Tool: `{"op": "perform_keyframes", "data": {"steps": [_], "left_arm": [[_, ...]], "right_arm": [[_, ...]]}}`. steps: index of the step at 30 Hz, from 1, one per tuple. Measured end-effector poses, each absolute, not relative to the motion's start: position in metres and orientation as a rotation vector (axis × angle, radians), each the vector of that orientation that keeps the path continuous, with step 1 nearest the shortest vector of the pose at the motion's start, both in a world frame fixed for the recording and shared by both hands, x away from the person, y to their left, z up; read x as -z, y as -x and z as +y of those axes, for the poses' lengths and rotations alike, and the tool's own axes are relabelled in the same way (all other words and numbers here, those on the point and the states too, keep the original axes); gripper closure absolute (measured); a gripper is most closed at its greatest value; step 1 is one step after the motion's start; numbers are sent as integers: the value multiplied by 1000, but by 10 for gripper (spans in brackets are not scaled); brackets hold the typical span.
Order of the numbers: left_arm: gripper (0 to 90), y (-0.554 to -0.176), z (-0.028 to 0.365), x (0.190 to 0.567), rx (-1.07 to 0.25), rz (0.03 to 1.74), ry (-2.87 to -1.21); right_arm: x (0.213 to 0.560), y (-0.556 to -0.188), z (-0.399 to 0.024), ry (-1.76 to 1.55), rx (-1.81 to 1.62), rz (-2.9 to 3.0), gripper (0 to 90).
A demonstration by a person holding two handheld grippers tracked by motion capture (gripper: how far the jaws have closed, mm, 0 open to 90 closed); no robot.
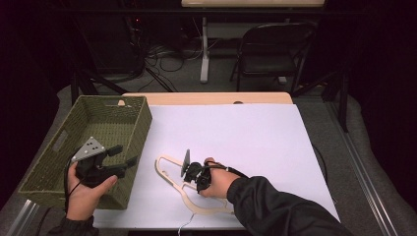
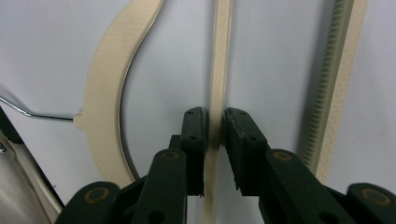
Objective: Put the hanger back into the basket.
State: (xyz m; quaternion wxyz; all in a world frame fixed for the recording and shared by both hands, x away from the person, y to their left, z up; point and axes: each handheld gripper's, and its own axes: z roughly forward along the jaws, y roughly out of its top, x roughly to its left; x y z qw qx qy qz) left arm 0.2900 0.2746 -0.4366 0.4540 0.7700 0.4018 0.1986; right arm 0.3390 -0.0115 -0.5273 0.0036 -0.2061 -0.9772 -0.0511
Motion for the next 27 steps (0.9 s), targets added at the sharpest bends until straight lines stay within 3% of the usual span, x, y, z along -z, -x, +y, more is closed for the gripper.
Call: {"op": "perform_keyframes", "data": {"steps": [27], "left_arm": [[314,-291,275,438,-491,1001,-1898]], "right_arm": [[528,-338,-10,707,144,-3056,848]]}}
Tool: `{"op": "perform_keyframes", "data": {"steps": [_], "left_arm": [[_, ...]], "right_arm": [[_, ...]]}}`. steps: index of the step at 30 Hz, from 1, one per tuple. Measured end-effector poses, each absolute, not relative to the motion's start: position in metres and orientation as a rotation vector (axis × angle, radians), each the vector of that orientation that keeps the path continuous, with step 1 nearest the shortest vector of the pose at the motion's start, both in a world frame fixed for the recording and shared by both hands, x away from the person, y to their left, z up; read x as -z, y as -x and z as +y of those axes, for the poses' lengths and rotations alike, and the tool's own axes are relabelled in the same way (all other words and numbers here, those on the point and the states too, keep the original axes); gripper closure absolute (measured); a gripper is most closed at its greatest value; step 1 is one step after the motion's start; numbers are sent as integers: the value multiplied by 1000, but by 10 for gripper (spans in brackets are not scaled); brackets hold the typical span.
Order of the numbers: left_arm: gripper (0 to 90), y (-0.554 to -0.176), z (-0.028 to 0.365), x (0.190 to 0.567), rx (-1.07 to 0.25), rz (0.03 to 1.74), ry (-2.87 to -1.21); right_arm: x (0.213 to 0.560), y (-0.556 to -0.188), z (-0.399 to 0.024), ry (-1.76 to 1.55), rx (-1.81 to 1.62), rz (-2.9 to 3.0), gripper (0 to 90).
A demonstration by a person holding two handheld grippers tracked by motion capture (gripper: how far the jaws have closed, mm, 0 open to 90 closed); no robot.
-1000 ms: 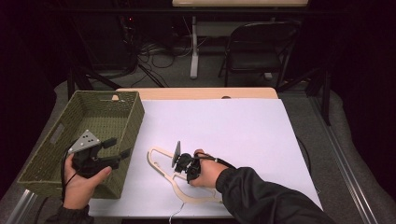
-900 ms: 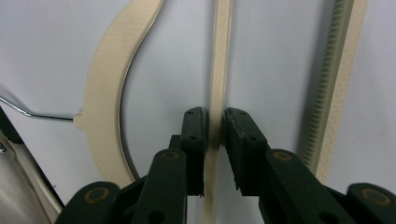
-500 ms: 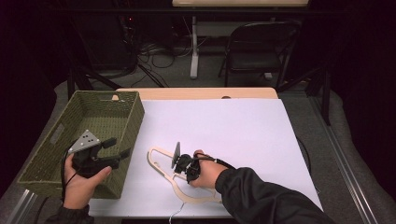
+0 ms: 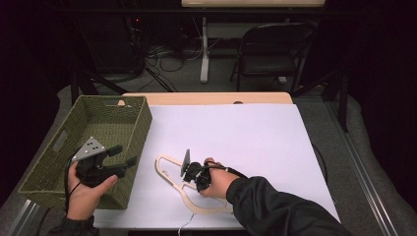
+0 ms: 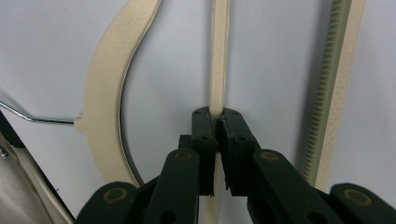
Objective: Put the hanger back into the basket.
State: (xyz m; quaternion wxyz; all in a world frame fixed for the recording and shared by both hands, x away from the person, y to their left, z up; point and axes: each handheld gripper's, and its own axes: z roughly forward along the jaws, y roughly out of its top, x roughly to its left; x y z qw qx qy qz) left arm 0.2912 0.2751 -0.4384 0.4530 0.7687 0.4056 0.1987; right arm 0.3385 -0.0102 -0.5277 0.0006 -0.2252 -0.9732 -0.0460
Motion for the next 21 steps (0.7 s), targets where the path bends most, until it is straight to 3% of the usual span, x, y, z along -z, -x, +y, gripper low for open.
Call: {"op": "perform_keyframes", "data": {"steps": [21], "left_arm": [[314,-292,277,439,-493,1010,-1893]], "right_arm": [[525,-340,-12,734,150,-3016,855]]}}
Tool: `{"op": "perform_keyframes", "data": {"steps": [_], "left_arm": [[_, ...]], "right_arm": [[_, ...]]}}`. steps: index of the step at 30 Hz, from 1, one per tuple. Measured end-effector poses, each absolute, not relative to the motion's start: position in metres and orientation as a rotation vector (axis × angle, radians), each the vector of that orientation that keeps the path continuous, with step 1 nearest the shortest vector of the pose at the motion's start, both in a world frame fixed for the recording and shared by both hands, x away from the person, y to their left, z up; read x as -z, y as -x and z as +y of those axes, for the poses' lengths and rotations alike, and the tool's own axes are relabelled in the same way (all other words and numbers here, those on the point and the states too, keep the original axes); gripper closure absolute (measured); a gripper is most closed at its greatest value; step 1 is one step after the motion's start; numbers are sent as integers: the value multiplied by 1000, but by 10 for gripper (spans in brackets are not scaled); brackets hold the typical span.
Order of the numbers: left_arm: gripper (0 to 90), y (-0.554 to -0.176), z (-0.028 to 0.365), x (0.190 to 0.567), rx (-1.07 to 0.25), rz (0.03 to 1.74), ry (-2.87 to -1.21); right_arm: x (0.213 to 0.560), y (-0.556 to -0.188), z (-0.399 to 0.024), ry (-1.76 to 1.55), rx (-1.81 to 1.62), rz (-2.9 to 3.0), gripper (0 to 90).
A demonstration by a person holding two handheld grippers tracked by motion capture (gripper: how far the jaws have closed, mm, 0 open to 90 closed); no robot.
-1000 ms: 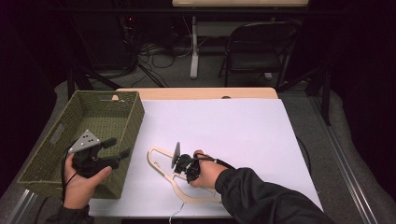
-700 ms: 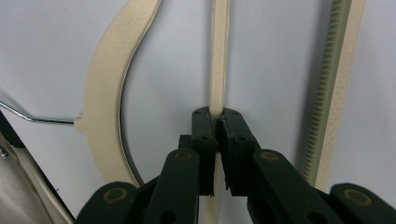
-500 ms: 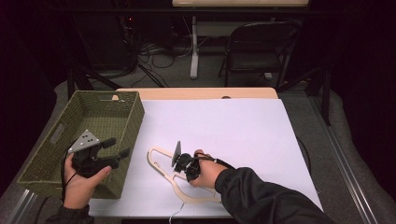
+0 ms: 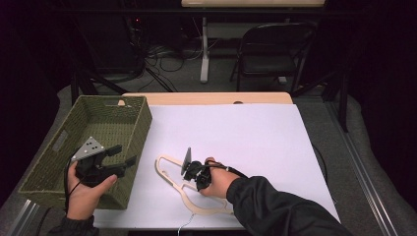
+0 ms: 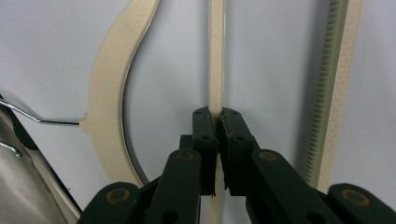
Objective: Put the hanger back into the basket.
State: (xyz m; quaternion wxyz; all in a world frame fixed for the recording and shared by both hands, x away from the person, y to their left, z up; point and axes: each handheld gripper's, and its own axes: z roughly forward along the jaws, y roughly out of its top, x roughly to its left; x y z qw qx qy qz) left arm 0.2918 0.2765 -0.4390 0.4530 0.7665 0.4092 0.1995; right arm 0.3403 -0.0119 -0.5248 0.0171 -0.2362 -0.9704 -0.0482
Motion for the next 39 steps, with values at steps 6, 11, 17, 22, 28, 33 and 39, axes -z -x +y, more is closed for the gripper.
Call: {"op": "perform_keyframes", "data": {"steps": [6,11,17,22,28,33,39], "left_arm": [[314,-292,276,439,-491,1008,-1894],[314,-291,274,438,-491,1002,-1895],[314,-288,268,435,-489,972,-1904],[314,-286,258,436,-474,937,-1919],[314,-282,241,439,-451,882,-1954],[329,-281,218,449,-409,806,-1999],[330,-284,194,467,-369,745,-2057]], "right_arm": [[521,-341,-14,731,182,-2989,857],[513,-343,-18,735,215,-2966,857],[493,-348,-26,752,270,-2952,857],[484,-351,-36,739,259,-2963,857],[480,-353,-47,749,229,-2974,857],[476,-360,-65,768,232,-2980,857],[476,-365,-80,783,202,-2965,857]]}}
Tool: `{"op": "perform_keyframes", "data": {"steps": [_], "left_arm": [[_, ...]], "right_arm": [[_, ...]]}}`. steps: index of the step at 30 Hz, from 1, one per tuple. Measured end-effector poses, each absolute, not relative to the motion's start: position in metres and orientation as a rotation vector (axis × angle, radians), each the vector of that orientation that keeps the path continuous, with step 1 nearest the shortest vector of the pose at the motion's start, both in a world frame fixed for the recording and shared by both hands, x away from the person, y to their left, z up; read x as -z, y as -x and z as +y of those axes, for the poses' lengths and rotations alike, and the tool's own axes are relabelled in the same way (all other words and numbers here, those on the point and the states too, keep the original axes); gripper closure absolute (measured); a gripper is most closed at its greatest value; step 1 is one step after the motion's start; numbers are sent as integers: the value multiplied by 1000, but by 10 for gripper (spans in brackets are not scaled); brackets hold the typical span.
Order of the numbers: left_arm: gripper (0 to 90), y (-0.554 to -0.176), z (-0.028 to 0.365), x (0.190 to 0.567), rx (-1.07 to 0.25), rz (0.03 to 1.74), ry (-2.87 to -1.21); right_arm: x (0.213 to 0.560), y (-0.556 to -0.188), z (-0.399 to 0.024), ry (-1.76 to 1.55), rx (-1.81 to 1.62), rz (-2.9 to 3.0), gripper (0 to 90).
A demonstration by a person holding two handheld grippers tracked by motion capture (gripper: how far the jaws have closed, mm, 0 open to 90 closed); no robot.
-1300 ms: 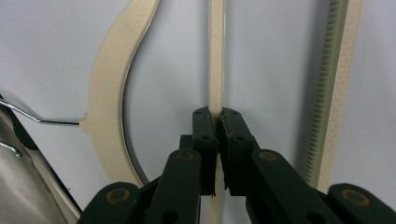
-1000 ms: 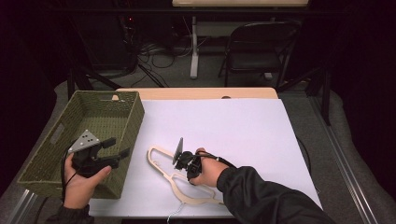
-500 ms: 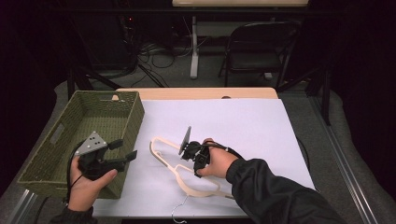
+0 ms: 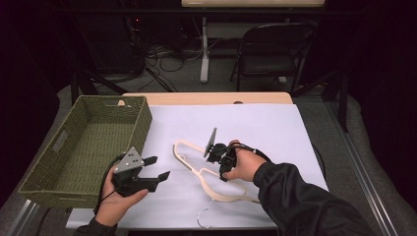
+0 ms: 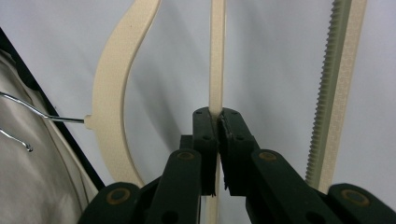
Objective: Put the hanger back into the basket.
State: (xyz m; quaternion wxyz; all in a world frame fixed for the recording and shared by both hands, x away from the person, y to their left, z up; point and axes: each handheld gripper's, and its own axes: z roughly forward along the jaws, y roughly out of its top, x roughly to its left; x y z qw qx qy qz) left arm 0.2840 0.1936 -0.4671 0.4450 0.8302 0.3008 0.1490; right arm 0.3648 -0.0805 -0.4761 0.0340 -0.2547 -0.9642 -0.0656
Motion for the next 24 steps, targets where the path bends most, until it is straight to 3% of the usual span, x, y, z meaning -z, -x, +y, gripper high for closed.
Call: {"op": "perform_keyframes", "data": {"steps": [10,19,24], "left_arm": [[319,-285,158,495,-410,572,-2191],[222,-284,143,508,-502,432,-2277],[223,-285,135,512,-547,372,-2318]], "right_arm": [[472,-363,-82,772,222,-2957,857],[471,-361,-80,758,230,-2948,856],[471,-360,-77,737,220,-2949,856]]}}
